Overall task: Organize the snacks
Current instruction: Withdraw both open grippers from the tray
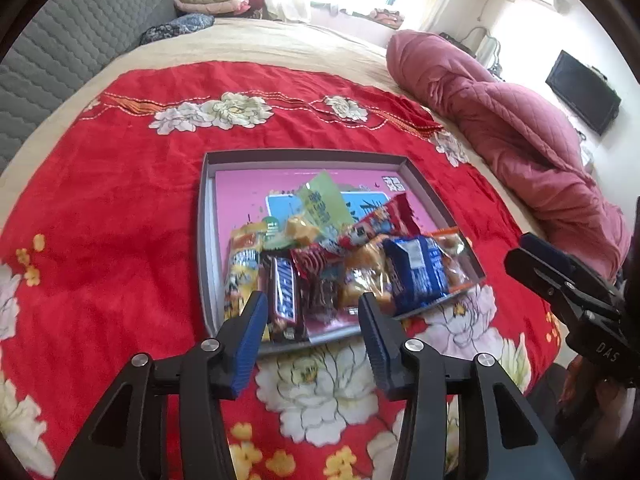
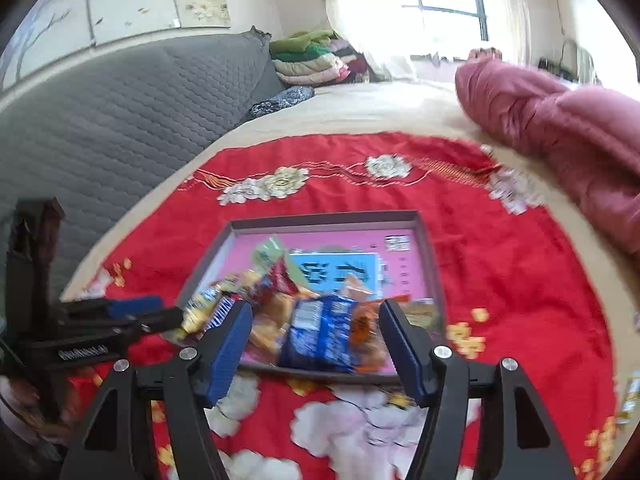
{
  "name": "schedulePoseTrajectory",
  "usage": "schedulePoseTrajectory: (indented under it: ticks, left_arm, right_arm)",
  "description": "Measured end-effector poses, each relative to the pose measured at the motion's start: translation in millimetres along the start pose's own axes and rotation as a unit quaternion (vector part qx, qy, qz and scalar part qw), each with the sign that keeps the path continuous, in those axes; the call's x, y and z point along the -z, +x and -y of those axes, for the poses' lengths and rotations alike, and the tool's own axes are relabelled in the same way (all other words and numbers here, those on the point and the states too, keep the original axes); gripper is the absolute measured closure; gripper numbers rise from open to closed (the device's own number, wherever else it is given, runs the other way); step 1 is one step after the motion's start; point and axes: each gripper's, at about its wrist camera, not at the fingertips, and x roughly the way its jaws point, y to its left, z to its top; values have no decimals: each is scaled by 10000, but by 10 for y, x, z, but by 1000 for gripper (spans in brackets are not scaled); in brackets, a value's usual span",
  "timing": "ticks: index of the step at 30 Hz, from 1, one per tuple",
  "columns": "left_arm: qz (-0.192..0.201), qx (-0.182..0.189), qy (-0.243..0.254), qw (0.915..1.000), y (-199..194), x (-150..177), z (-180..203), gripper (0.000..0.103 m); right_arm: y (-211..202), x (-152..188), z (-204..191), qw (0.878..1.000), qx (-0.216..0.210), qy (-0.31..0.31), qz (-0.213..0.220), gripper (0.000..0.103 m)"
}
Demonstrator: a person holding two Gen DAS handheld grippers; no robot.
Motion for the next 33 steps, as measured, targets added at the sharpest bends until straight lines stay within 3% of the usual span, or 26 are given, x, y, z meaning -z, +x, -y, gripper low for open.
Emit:
schedulePoseTrajectory:
  ticks: [3,8,13,21,33]
  left_arm:
    - [-34,-45,-20,10000,-92,64,72,51]
    - [-125,-139,19,9998,-167,160,220,46]
    - [-275,-222,-17,9994,-212,318,348,45]
    - [-447,-283,-114,9985,-265,518,459,44]
    - [-469,-402,-106,9980,-268,584,506,44]
  right_arm:
    - [-140,109,1,9994,269,-204,71,26]
    - [-273,268,43,9994,292,-158,-47,25]
    - [-346,435,69,9994,262,81,-213,17]
    - [-398,649,75,9977,301,377,-470,16]
    - [-424,669,131,9970,394,497,-452,16]
